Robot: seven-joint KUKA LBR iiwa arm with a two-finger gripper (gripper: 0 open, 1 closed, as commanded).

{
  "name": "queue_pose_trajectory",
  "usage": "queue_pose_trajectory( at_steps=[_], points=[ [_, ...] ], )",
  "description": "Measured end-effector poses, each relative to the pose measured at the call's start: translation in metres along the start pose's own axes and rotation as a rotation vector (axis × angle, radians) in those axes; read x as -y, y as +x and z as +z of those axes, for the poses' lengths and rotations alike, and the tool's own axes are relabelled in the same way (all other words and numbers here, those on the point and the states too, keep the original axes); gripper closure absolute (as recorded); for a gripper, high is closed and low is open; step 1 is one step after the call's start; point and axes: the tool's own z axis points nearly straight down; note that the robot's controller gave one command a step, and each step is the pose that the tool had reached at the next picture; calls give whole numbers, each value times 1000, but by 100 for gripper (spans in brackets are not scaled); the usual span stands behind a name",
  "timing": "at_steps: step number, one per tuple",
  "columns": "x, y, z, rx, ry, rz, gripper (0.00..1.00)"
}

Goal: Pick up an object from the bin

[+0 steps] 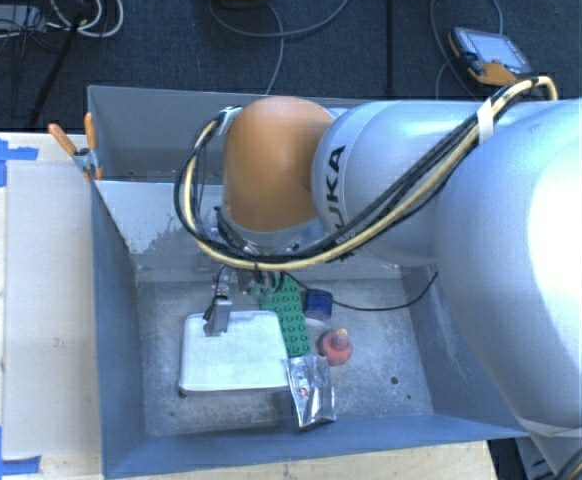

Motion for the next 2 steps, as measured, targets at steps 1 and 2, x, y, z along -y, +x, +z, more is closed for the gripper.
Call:
queue_pose_trajectory(
  at_steps=[1, 2],
  points=[
    [58, -22, 79, -2, -5, -59, 0],
    [137, -17, 83, 4, 4, 32, 0]
  ],
)
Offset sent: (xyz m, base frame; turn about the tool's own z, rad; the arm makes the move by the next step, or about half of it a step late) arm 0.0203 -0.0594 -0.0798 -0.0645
